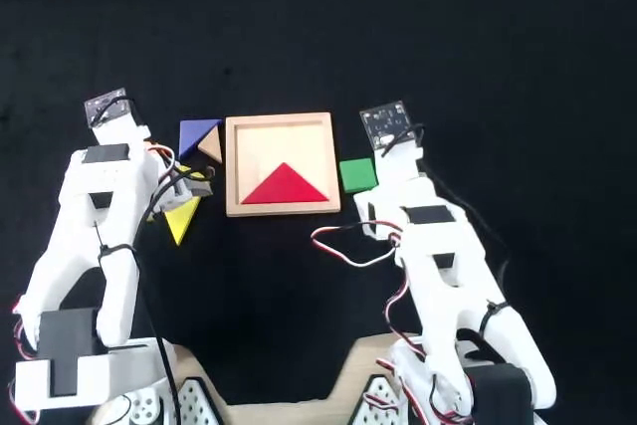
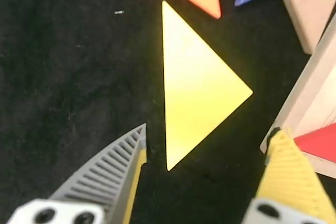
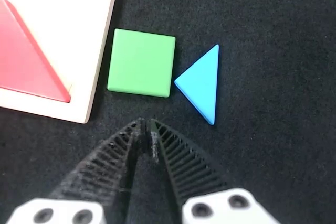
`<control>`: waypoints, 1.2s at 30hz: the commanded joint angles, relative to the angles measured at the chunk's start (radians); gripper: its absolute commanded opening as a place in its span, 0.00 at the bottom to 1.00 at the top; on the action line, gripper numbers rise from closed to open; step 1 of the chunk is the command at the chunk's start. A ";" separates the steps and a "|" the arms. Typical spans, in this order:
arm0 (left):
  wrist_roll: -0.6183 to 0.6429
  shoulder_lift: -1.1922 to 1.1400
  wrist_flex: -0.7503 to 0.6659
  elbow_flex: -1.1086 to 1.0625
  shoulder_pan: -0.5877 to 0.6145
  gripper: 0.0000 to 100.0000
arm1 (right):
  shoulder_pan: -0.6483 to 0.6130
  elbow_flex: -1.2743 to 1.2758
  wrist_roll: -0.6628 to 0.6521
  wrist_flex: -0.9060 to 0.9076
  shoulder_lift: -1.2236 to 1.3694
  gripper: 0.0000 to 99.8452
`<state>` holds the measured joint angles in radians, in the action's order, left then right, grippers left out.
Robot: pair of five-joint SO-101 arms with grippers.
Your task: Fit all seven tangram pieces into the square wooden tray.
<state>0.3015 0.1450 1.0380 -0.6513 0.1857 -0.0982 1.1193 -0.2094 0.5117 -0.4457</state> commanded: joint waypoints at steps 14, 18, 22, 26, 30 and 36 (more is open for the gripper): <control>-0.021 0.034 -0.046 0.002 0.013 0.30 | -0.020 -0.004 -0.002 -0.021 -0.031 0.01; -0.052 0.032 -0.048 0.004 0.008 0.16 | -0.020 -0.004 -0.002 -0.021 -0.031 0.01; -0.054 0.032 -0.072 -0.021 0.010 0.07 | -0.020 -0.004 -0.002 -0.021 -0.031 0.01; -0.054 0.032 -0.126 -0.054 0.008 0.08 | -0.020 -0.004 -0.002 -0.021 -0.031 0.01; -0.052 0.032 -0.126 -0.051 0.005 0.08 | -0.020 -0.005 -0.002 -0.021 -0.031 0.01; 0.051 0.032 -0.132 -0.018 -0.027 0.08 | -0.020 -0.008 -0.002 -0.021 -0.031 0.01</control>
<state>0.3092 0.1450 0.9183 -0.7096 0.1887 -0.0982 1.1193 -0.2094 0.5117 -0.4457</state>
